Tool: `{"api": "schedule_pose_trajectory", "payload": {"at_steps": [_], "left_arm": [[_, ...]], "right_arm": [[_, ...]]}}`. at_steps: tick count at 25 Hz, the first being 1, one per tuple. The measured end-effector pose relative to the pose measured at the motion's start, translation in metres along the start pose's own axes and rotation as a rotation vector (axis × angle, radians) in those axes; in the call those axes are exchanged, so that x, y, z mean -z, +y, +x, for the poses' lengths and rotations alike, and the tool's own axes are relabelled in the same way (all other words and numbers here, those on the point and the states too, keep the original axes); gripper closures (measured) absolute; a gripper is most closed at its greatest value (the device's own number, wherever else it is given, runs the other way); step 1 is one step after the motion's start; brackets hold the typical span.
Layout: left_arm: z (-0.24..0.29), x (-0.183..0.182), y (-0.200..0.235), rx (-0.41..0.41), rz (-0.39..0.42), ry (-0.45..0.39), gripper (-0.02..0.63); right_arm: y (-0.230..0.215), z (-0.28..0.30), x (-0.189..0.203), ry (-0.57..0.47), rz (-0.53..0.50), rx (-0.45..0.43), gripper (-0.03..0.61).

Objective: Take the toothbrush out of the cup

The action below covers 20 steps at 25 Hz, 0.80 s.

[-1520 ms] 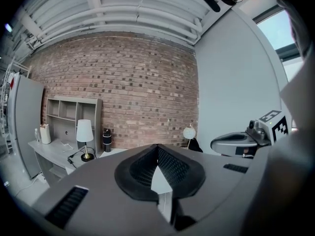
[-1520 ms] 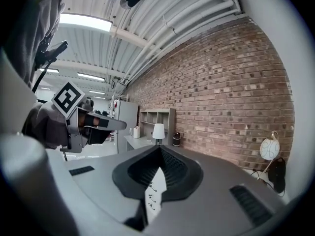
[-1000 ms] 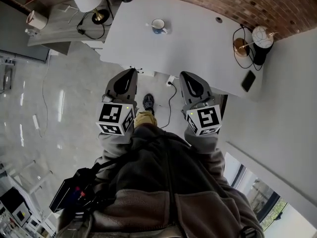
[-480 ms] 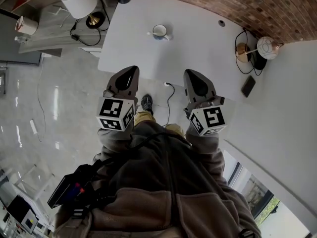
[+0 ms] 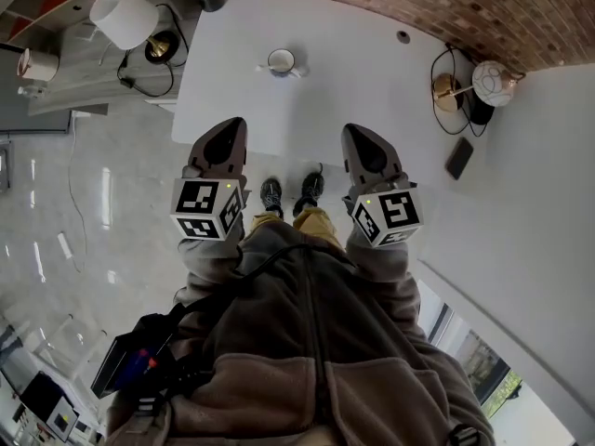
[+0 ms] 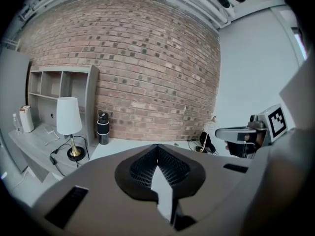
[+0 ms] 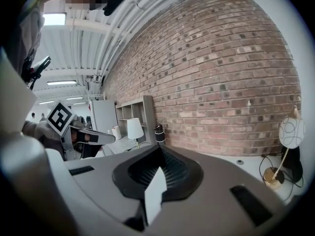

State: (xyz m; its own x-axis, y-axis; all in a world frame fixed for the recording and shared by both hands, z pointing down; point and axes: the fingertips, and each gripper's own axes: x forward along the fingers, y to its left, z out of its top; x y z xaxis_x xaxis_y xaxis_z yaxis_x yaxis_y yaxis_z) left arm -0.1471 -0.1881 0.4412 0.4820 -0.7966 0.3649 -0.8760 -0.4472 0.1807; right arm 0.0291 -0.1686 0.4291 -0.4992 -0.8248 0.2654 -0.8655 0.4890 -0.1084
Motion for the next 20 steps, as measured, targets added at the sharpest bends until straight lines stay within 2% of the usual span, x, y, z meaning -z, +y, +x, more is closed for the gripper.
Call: {"api": "schedule_pose_trajectory", "payload": {"at_steps": [3, 7, 11, 16, 20], "left_arm": [[0.0, -0.011, 0.004, -0.03, 0.012, -0.007, 0.609], [0.012, -0.013, -0.002, -0.049, -0.009, -0.012, 0.609], [0.03, -0.005, -0.013, -0.039, -0.011, 0.012, 0.609], [0.053, 0.013, -0.015, -0.049, -0.05, 0.037, 0.609], [0.074, 0.027, -0.02, -0.025, -0.057, 0.041, 0.609]], "right_arm": [[-0.004, 0.013, -0.015, -0.019, -0.02, -0.042, 0.577], [-0.01, 0.022, -0.027, -0.03, -0.041, -0.078, 0.577], [-0.021, 0.026, -0.017, -0.006, -0.035, -0.088, 0.577], [-0.035, 0.028, -0.005, 0.023, -0.014, -0.08, 0.577], [-0.048, 0.027, 0.006, 0.036, 0.009, -0.066, 0.577]]}}
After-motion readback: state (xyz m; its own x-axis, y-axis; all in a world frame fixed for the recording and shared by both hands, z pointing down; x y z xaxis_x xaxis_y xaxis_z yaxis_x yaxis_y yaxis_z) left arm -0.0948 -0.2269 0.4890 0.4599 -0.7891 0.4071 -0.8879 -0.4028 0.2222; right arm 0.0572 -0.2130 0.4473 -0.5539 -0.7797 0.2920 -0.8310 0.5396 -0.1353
